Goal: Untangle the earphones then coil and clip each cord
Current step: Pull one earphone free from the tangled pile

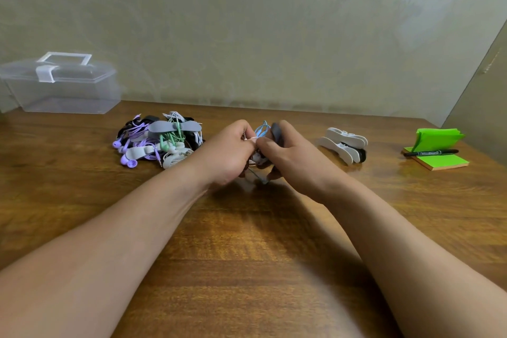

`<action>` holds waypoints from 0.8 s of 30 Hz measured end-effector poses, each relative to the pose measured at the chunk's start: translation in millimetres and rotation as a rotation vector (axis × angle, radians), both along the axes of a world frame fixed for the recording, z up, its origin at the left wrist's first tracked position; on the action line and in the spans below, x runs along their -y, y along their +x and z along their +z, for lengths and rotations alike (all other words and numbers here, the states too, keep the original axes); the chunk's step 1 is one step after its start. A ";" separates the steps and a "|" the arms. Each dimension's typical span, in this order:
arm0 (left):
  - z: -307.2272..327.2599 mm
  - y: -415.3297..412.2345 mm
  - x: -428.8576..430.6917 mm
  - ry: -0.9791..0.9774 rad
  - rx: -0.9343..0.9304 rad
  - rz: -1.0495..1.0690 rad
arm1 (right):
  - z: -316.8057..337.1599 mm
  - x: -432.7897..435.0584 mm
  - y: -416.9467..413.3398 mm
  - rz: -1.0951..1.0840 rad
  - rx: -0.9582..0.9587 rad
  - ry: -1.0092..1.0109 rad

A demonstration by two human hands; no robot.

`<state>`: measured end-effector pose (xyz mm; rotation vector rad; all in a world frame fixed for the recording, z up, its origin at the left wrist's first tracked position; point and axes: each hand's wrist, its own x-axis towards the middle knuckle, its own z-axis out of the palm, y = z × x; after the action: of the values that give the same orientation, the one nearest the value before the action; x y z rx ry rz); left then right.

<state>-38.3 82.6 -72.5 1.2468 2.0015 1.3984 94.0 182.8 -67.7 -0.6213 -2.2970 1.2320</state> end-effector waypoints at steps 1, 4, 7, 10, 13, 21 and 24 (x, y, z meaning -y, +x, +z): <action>-0.3 0.2 0.5 0.008 -0.002 0.001 | 0.0 -1.1 -0.9 -0.001 -0.009 0.000; 1.6 5.1 -1.4 0.073 0.096 -0.022 | 1.6 -5.0 0.3 -0.002 -0.060 -0.129; 3.0 6.0 -1.9 0.091 0.143 -0.038 | 3.9 -7.8 4.5 0.034 -0.015 -0.245; 2.5 5.0 -1.5 0.084 0.156 -0.051 | 3.8 -12.5 6.9 0.078 -0.013 -0.256; 1.7 7.4 -1.4 0.087 0.178 -0.095 | 4.6 -10.3 9.5 0.102 -0.032 -0.212; 6.6 2.9 0.6 0.168 0.247 -0.083 | 3.3 -8.4 9.6 0.020 -0.035 0.075; 7.7 1.6 2.0 0.202 0.427 -0.114 | 1.9 -9.4 10.1 0.003 -0.080 0.205</action>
<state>-36.7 80.6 -64.8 1.0136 1.5118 1.6758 104.1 192.2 -65.7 -0.4863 -2.3196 0.9872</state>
